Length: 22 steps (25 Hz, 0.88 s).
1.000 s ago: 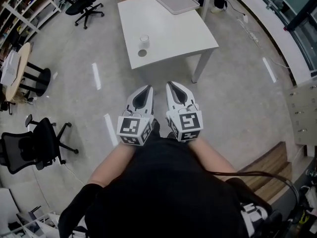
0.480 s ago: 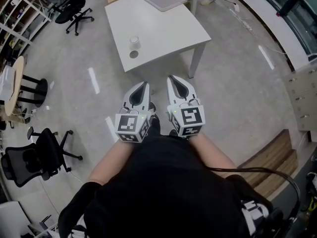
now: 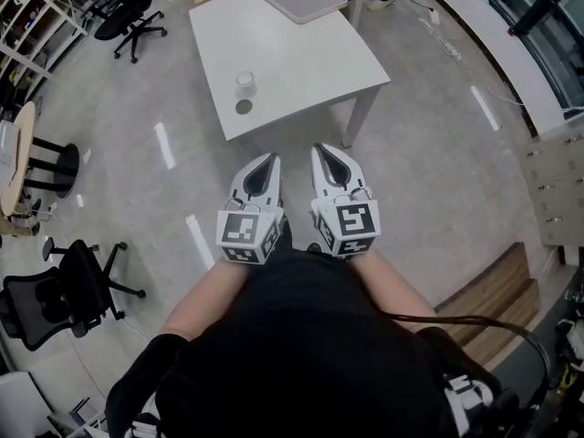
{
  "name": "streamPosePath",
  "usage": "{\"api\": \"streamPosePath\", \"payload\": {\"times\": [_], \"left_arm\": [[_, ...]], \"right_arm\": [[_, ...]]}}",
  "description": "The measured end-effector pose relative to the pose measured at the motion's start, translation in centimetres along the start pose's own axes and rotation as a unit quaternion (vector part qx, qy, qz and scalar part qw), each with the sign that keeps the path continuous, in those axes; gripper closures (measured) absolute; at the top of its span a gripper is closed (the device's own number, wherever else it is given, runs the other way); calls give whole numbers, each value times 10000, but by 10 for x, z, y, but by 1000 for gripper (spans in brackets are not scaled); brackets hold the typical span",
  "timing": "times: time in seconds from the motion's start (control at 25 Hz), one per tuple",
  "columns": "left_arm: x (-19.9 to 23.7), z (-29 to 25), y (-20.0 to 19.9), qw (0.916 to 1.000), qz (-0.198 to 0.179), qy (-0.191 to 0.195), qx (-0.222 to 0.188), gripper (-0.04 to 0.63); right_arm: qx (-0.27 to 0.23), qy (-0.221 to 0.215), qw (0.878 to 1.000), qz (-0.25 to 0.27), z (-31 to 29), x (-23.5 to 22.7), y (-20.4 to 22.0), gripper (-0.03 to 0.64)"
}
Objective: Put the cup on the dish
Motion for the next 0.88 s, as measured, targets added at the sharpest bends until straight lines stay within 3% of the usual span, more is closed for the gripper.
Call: {"api": "streamPosePath", "payload": {"times": [0.48,0.88], "left_arm": [[52,-31,22,9991,345,-41,256,588],[133,-82,21,9978,535,-47,377,588]], "right_arm": [[441,-237,9987,22,-67,14,19,603],[726,-442,9963,138,-167,26,18,603]]}}
Point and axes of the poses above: the fingertips, and each gripper's own axes: z backward along the fingers, x to its left, y out of its underside, the point moved 4 cm from there along z, backward along the fingers, and after that the axes turned 2 degrees about x, right-handed, at the moved point
